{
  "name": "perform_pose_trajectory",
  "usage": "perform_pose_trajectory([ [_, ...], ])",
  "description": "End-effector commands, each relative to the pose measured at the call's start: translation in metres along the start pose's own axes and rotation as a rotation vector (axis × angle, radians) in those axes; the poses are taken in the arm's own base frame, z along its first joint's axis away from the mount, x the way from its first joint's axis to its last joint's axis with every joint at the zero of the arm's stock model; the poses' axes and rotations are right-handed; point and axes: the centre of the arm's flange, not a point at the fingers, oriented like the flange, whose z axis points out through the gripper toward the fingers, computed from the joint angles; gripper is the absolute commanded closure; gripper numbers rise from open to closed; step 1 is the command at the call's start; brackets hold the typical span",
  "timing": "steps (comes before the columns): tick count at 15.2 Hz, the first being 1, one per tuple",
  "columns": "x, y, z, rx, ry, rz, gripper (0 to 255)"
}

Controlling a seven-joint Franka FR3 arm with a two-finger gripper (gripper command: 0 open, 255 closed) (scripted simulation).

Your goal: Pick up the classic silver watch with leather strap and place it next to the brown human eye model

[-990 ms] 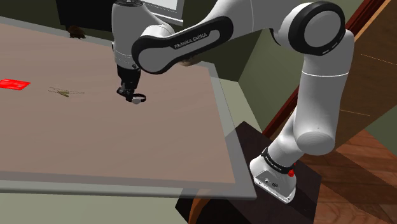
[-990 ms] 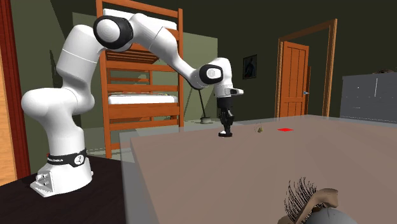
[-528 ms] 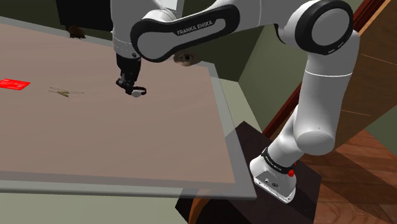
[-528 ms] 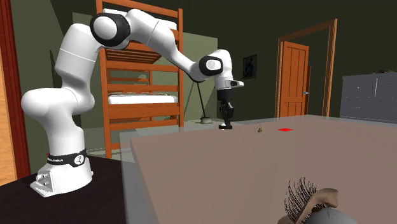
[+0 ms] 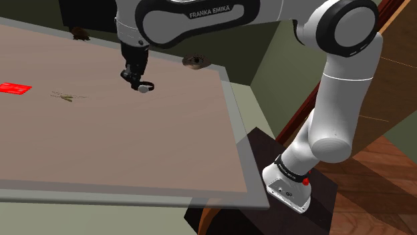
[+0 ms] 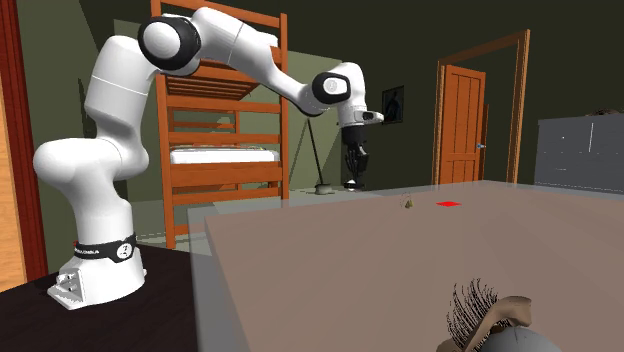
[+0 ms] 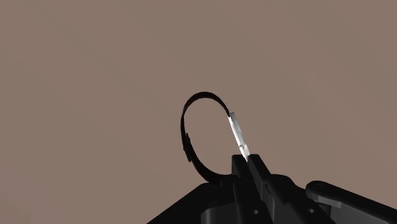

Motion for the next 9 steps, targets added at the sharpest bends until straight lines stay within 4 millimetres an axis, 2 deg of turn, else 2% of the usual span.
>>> perform_pose_trajectory([
  [1,0.001,0.000,-0.011,0.000,-0.001,0.000,255],
  [9,0.004,0.004,-0.053,0.000,-0.001,0.000,255],
])
